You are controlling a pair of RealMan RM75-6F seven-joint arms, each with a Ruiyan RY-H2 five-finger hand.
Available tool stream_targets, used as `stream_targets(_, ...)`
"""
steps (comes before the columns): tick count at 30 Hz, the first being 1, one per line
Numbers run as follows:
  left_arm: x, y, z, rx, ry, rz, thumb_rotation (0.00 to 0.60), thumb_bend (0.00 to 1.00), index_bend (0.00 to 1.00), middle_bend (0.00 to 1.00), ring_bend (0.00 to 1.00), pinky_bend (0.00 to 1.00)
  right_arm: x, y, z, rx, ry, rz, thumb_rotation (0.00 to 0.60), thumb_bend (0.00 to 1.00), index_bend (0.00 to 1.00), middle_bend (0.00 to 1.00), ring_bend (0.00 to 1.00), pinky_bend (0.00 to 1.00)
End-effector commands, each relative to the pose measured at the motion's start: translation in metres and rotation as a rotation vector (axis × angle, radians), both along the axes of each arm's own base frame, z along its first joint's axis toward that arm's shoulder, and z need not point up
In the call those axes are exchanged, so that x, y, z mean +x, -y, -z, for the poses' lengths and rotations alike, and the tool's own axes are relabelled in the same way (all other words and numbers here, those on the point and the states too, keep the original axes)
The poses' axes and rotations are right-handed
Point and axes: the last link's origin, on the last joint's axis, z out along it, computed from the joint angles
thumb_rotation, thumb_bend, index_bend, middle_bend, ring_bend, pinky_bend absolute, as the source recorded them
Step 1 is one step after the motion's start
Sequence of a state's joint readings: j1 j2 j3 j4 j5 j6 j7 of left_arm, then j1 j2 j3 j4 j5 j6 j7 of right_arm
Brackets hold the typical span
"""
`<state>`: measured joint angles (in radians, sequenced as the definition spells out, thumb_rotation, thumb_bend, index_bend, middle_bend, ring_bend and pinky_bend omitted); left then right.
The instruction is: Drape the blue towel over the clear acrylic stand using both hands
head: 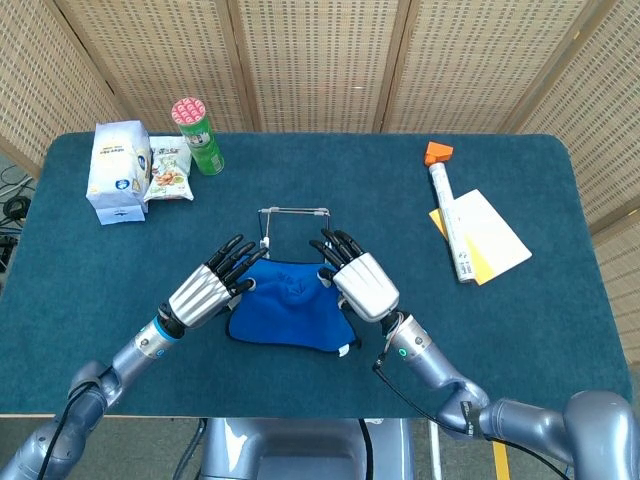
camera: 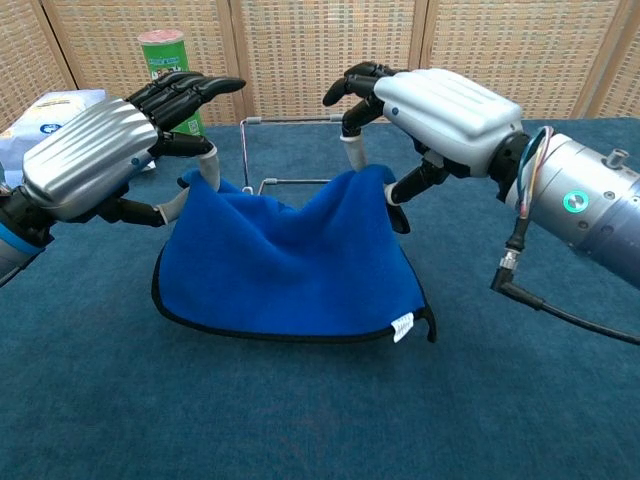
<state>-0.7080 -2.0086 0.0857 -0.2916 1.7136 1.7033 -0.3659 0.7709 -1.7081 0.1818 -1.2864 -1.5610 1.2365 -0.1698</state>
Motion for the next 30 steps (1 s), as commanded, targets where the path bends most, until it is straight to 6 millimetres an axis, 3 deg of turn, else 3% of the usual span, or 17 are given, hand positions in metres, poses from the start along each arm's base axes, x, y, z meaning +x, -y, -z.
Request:
stream_targets(1,0.006,-0.007,0.000,0.014,0.029,-0.041,0.600,0.50,0.72,0.00,0.00,0.00,0.003,0.004,-0.007,-0.016,0.009,0.031,0.600,0.44,0.63,0.17,0.01,0.13)
stream_targets(18,0.046,-0.033,-0.021,0.103,0.021,-0.031,0.600,0.50,0.72,0.00,0.00,0.00,0.028,0.016,-0.027,-0.029,0.076,0.131,0.600,0.44,0.63,0.17,0.01,0.13)
stream_targets(30,0.081,-0.055,-0.031,0.135,0.027,-0.061,0.600,0.50,0.72,0.00,0.00,0.00,0.059,0.042,-0.043,-0.064,0.119,0.179,0.600,0.45,0.63,0.17,0.01,0.13)
